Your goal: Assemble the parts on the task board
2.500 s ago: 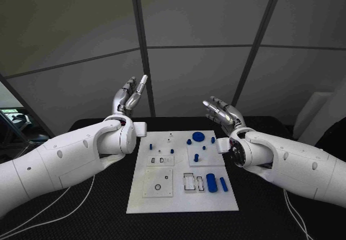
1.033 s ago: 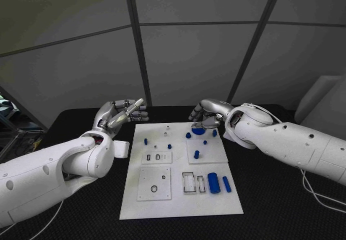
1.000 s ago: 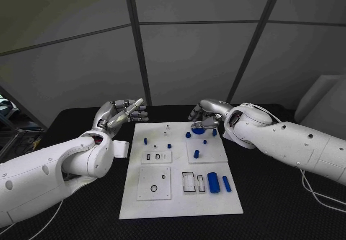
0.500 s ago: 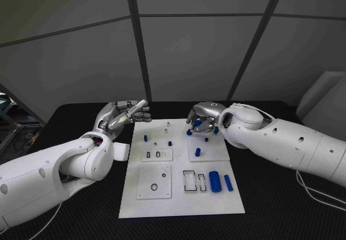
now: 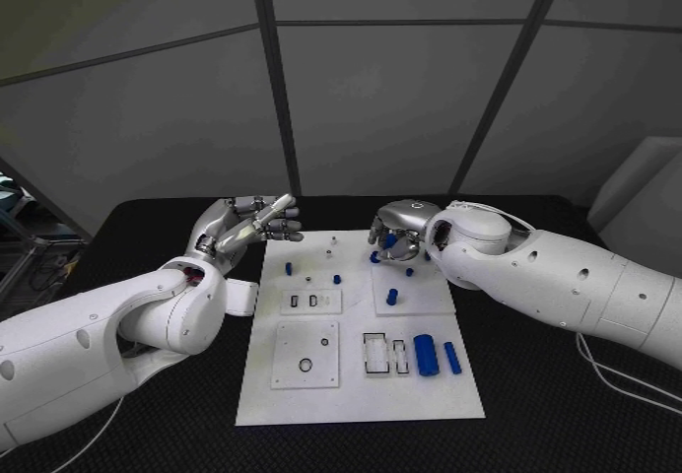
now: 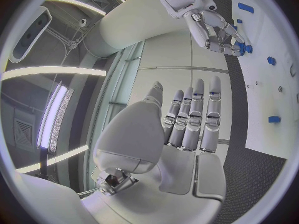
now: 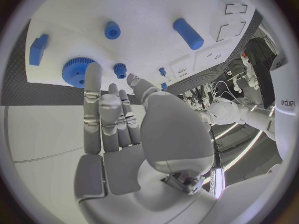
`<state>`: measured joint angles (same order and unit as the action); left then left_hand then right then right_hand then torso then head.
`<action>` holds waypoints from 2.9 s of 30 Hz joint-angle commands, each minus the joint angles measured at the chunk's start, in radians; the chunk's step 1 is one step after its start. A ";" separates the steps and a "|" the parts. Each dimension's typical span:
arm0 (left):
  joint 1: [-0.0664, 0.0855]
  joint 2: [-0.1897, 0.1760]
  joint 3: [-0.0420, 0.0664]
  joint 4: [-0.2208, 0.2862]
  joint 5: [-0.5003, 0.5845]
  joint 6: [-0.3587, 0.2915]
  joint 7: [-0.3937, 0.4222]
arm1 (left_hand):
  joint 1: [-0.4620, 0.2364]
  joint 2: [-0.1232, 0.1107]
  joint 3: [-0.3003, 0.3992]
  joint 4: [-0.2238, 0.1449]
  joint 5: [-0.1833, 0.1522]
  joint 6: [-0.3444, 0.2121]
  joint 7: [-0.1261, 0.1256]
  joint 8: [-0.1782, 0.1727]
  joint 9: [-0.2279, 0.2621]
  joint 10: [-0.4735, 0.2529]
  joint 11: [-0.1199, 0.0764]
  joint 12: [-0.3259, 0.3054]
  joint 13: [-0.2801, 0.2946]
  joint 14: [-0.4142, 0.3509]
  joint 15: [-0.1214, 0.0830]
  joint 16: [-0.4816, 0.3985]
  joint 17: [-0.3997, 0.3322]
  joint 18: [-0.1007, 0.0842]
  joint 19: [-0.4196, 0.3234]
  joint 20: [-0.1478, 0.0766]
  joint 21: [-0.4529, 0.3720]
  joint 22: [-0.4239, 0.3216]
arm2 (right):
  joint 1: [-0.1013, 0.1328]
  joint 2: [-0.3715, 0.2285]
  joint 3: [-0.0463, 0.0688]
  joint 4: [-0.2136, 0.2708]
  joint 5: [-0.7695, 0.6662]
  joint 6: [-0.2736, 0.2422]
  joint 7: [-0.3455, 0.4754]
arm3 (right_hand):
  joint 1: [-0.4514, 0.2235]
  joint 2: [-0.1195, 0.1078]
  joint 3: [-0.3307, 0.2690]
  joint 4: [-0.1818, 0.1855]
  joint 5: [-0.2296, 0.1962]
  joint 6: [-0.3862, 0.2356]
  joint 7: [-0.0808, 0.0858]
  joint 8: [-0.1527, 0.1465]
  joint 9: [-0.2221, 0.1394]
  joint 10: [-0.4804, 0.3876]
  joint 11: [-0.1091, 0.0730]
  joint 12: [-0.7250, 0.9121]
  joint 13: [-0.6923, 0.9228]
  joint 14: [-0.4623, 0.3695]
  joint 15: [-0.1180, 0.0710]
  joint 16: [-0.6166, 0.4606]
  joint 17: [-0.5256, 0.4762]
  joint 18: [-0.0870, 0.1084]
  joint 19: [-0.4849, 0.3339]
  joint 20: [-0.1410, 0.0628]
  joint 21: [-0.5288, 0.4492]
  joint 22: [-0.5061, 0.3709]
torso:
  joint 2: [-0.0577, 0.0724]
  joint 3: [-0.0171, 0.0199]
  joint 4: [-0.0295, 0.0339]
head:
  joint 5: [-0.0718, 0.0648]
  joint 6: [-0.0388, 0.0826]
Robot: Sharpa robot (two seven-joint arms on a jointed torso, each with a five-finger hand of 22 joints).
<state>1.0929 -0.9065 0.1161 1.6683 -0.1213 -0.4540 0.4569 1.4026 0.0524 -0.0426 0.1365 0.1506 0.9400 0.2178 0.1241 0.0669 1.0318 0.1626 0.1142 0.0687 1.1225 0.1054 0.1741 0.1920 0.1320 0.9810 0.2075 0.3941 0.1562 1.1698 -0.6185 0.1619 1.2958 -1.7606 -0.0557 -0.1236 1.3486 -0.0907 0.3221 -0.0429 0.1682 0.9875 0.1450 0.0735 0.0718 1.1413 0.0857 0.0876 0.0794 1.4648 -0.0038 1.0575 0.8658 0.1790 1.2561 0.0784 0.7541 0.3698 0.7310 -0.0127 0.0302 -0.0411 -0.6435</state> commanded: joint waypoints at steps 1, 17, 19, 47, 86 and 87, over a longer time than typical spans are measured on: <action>0.002 -0.001 0.001 0.004 -0.008 0.018 0.001 | -0.005 -0.003 0.005 0.003 -0.001 0.004 0.005 -0.006 -0.001 0.007 0.002 -0.004 -0.002 0.000 0.004 -0.003 0.001 0.051 0.007 0.003 0.001 -0.001 | 0.003 0.004 0.000 -0.006 -0.027 0.027 -0.018 | -0.003 -0.010 0.005 0.004 0.004 -0.003 0.001 -0.002 0.001 -0.003 -0.003 0.004 0.001 0.034 -0.001 0.012 0.013 0.003 -0.005 0.000 0.008 0.005 | 0.001 0.0007 -0.0001 | 0.001 -0.002; 0.003 -0.004 0.001 0.010 -0.008 0.021 -0.001 | -0.008 -0.001 0.006 0.004 0.000 0.004 0.006 -0.008 -0.001 0.006 0.004 -0.006 -0.002 -0.001 0.005 -0.005 0.002 0.050 0.006 0.003 -0.001 -0.002 | 0.003 0.030 -0.006 -0.040 -0.029 0.055 -0.014 | -0.001 -0.001 0.030 0.019 0.006 0.015 -0.001 0.005 0.004 0.012 -0.006 0.013 0.003 0.034 -0.003 0.078 0.083 -0.008 0.003 0.002 0.094 0.101 | 0.005 0.0006 0.0005 | 0.004 -0.009; 0.003 -0.004 0.001 0.010 -0.008 0.021 -0.001 | -0.008 -0.001 0.006 0.004 0.000 0.004 0.006 -0.008 -0.001 0.006 0.004 -0.006 -0.002 -0.001 0.005 -0.005 0.002 0.050 0.006 0.003 -0.001 -0.002 | 0.003 0.033 -0.007 -0.044 -0.027 0.055 -0.013 | -0.003 0.001 0.032 0.023 0.006 0.017 0.001 0.006 0.005 0.014 -0.005 0.013 0.003 0.035 -0.002 0.086 0.090 -0.009 0.004 0.002 0.104 0.113 | 0.005 0.0002 0.0001 | 0.005 -0.012; 0.004 -0.005 0.002 0.007 -0.008 0.024 -0.005 | -0.008 0.001 0.007 0.005 0.000 0.004 0.007 -0.009 -0.001 0.006 0.004 -0.008 -0.002 -0.002 0.005 -0.007 0.003 0.050 0.006 0.004 -0.002 -0.003 | 0.003 0.043 -0.015 -0.051 -0.017 -0.047 -0.010 | 0.034 0.045 0.097 0.031 -0.013 0.104 -0.012 0.037 0.019 0.087 -0.022 0.026 0.010 0.035 -0.016 0.164 0.163 -0.032 0.032 0.002 0.268 0.308 | 0.007 0.0002 -0.0008 | 0.008 -0.023; 0.008 -0.001 0.003 -0.020 -0.008 0.033 -0.003 | -0.007 0.004 0.010 0.004 -0.002 0.003 0.008 -0.012 -0.001 0.005 0.005 -0.010 -0.001 -0.002 0.006 -0.009 0.004 0.050 0.006 0.004 -0.004 -0.005 | 0.041 0.188 -0.014 -0.164 0.000 -0.230 -0.005 | 0.037 0.033 0.111 0.020 0.003 0.113 -0.009 0.037 0.023 0.099 -0.022 0.016 0.016 0.033 -0.017 0.178 0.171 -0.044 0.051 0.002 0.338 0.396 | 0.021 -0.0113 0.0101 | 0.005 -0.009; 0.008 -0.001 0.003 -0.020 -0.008 0.033 -0.003 | -0.007 0.004 0.010 0.004 -0.002 0.003 0.008 -0.012 -0.001 0.005 0.005 -0.010 -0.001 -0.002 0.006 -0.009 0.004 0.050 0.006 0.004 -0.004 -0.005 | 0.042 0.190 -0.014 -0.167 0.000 -0.229 -0.005 | 0.037 0.033 0.111 0.020 0.003 0.112 -0.008 0.036 0.023 0.099 -0.022 0.016 0.016 0.033 -0.017 0.178 0.171 -0.044 0.052 0.002 0.339 0.398 | 0.022 -0.0116 0.0101 | 0.005 -0.009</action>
<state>1.0990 -0.9069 0.1179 1.6458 -0.1230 -0.4341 0.4466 1.4016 0.0514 -0.0398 0.1393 0.1506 0.9435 0.2214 0.1170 0.0671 1.0352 0.1662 0.1101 0.0682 1.1224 0.1054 0.1705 0.1954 0.1319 0.9844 0.2111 0.3934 0.1531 1.2089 -0.4302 0.1473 1.1337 -1.7634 -0.2659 -0.1378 1.3862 -0.0512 0.4274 -0.0241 0.1683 1.0998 0.1324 0.1090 0.0864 1.2344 0.0611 0.1090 0.0954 1.4651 -0.0182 1.2292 1.0368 0.1473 1.3010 0.0802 1.0893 0.7677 0.7483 -0.0217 0.0380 -0.0352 -0.6531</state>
